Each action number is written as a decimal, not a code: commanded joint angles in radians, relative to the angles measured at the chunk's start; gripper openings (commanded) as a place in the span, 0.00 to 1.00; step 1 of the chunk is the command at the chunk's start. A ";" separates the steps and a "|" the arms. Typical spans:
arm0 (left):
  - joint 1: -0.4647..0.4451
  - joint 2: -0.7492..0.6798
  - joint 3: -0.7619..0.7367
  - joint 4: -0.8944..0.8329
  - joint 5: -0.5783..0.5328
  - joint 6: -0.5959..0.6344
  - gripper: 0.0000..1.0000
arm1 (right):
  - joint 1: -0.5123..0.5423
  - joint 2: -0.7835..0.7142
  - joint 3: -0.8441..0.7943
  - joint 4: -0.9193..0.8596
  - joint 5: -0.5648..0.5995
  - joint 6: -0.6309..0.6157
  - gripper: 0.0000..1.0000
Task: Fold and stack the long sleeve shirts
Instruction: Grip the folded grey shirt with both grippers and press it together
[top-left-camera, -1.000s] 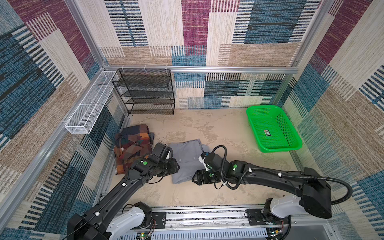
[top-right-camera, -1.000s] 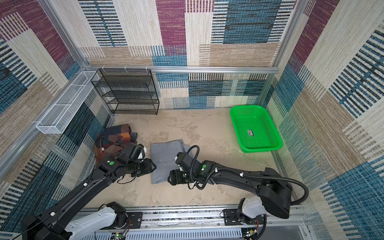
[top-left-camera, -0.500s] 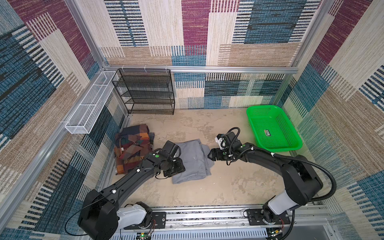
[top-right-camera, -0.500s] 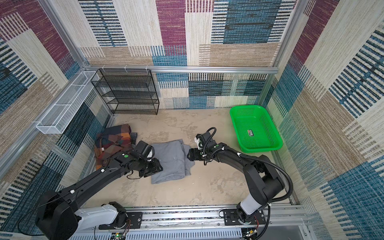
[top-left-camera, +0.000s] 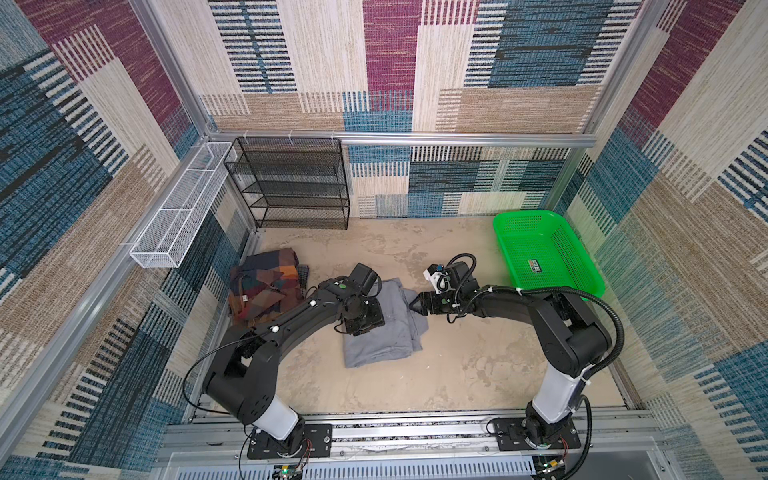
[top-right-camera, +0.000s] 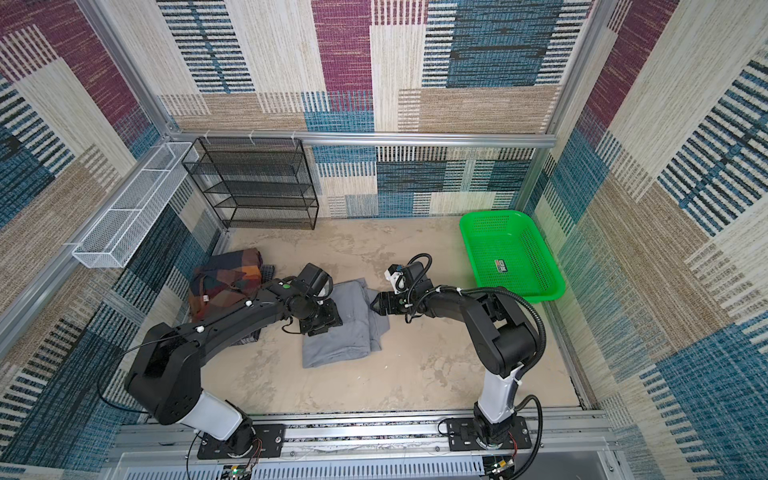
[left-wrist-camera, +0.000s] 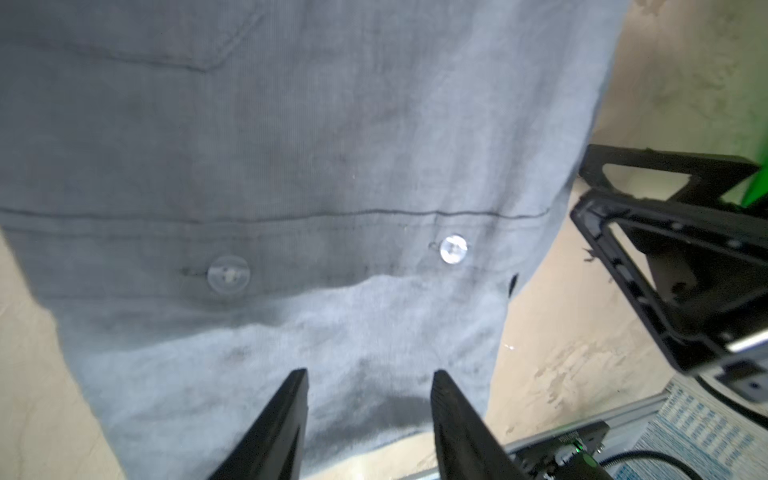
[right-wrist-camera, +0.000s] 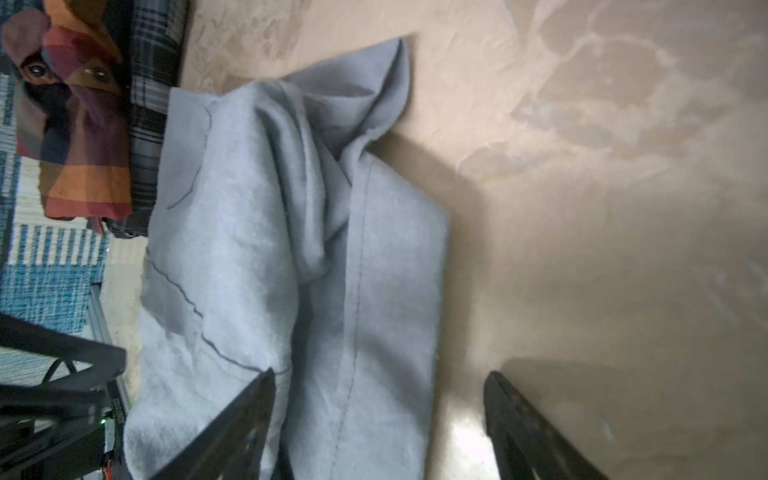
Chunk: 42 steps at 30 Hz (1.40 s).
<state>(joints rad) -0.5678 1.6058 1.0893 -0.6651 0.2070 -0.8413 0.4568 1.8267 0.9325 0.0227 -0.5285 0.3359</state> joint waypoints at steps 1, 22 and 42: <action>0.000 0.049 0.024 0.027 -0.028 -0.022 0.51 | 0.002 0.037 -0.023 0.076 -0.076 0.007 0.79; -0.012 0.178 -0.044 0.173 0.011 -0.092 0.50 | 0.093 0.068 -0.124 0.312 -0.147 0.289 0.67; -0.015 0.153 -0.093 0.201 0.014 -0.089 0.49 | 0.096 0.029 -0.159 0.438 -0.069 0.400 0.35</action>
<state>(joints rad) -0.5789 1.7435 1.0161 -0.4217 0.2302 -0.9203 0.5503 1.8584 0.7753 0.3946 -0.5705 0.6960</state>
